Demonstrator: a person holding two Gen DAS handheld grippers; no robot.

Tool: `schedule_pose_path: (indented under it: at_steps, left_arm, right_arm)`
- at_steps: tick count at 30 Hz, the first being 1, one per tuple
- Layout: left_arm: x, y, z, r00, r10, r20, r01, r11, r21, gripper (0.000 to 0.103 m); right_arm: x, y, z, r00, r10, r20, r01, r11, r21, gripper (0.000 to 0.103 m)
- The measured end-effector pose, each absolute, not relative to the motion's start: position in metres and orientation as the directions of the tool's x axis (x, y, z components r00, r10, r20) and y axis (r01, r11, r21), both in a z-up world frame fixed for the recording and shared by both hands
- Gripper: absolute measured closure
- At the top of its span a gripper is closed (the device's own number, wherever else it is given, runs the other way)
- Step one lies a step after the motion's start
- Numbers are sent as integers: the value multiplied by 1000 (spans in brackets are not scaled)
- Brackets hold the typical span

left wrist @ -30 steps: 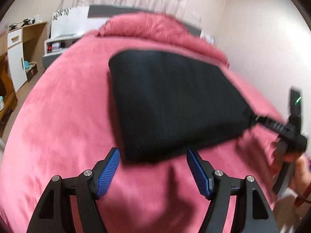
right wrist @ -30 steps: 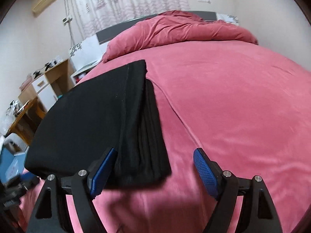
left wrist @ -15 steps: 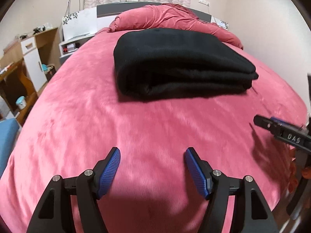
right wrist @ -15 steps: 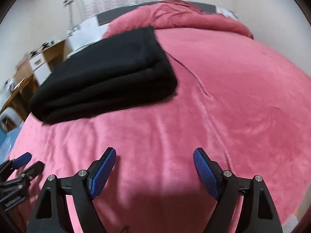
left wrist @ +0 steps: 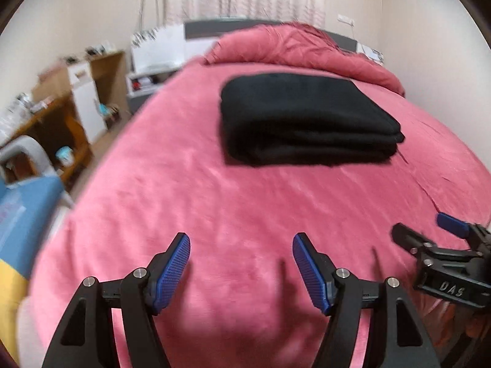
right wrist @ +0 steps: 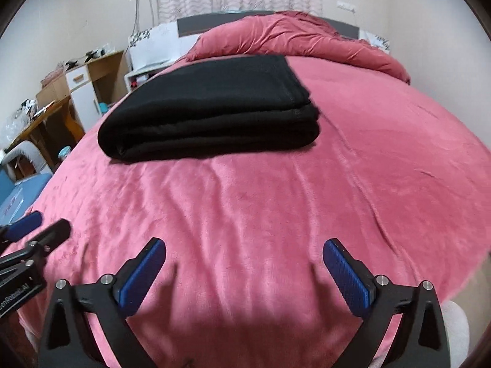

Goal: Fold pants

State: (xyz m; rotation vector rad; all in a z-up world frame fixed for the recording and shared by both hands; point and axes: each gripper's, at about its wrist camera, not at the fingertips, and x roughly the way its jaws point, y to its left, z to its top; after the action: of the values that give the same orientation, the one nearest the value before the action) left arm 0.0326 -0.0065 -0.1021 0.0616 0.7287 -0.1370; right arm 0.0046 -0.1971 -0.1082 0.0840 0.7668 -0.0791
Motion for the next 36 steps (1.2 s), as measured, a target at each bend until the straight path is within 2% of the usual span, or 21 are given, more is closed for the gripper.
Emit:
schedule_pose_path:
  at_steps: [4,10,19,36]
  left_arm:
    - [14,-5,-90,775,-103,-623,164,986,41,32]
    - [5,-6,-82,774,-132,-619,189,982,27,32]
    - [18,0,-86,763,-101,-639,132,991,1,32]
    - [19,-2,-90,753,-96,-651,127,992,1,32]
  right_arm:
    - [-6,-203,-94,750,-56,-659,148,985,85,0]
    - [-12,-199,-85,784,-66,-617,142,987,74,0]
    - [-11,-196,-86,782,-56,-621,127,989,71,0]
    - [-10,-197,-88,776,-47,-628,121,990,75,0]
